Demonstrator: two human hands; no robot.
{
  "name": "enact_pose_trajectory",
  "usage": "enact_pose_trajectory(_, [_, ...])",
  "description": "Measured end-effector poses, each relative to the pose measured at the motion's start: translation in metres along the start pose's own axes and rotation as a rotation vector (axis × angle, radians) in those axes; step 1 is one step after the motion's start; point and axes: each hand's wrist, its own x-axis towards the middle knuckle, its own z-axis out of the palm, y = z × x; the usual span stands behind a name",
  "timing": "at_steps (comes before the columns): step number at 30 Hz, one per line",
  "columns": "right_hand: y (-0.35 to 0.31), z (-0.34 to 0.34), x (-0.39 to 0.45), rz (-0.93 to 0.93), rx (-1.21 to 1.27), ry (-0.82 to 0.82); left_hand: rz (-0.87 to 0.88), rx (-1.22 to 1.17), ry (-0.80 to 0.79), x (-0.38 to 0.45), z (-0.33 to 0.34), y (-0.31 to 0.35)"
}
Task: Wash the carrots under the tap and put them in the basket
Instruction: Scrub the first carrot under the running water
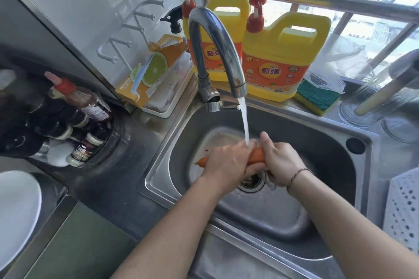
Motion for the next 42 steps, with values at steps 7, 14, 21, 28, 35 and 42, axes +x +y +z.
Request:
enact_pose_trajectory(7, [0.004,0.001,-0.011,-0.377,-0.095,0.148,-0.006,-0.313,-0.137,0.006,-0.017,-0.021])
enact_pose_trajectory(14, [0.037,-0.034,0.006,-0.986,-0.292,-0.033,-0.152,-0.597,-0.475,0.007,-0.029,-0.037])
enact_pose_trajectory(21, [0.046,-0.063,0.01,-0.697,0.292,-0.1,-0.273,-0.522,-0.402,-0.022,-0.029,-0.048])
enact_pose_trajectory(28, [0.036,-0.01,-0.01,-0.113,0.844,0.198,-0.322,-0.718,-0.492,-0.032,-0.031,-0.011])
enact_pose_trajectory(35, [0.033,0.048,-0.054,0.292,0.812,-0.126,-0.381,-0.607,-0.367,-0.065,-0.047,0.009])
enact_pose_trajectory(42, [-0.002,0.078,-0.09,0.212,0.441,-0.335,-0.634,-0.69,-0.222,-0.114,-0.069,-0.031])
